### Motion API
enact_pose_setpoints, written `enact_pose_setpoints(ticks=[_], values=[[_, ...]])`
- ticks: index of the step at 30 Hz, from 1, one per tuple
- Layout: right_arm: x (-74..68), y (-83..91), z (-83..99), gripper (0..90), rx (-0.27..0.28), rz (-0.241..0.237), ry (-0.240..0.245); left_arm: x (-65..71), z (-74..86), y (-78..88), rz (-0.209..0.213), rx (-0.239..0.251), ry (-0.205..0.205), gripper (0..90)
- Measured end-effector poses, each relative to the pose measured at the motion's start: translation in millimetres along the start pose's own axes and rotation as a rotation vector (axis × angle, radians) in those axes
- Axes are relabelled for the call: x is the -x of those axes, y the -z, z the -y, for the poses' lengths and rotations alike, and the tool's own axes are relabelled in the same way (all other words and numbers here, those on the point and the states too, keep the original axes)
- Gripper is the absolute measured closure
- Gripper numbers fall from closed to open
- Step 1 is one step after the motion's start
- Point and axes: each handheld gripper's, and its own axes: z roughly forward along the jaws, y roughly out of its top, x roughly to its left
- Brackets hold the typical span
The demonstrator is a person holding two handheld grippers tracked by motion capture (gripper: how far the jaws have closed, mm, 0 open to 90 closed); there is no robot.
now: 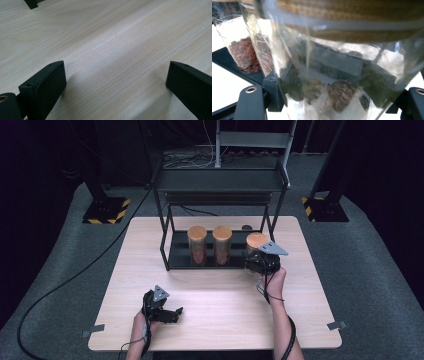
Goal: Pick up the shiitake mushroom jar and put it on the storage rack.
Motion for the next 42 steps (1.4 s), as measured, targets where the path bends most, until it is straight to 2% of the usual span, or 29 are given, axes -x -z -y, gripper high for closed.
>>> enact_pose_setpoints(ticks=[42], values=[[-3.1, -14.9, -8.0, 24.7, 0.002, 0.014, 0.005, 0.1, 0.0, 0.0, 0.0, 0.0, 0.001, 2.2]])
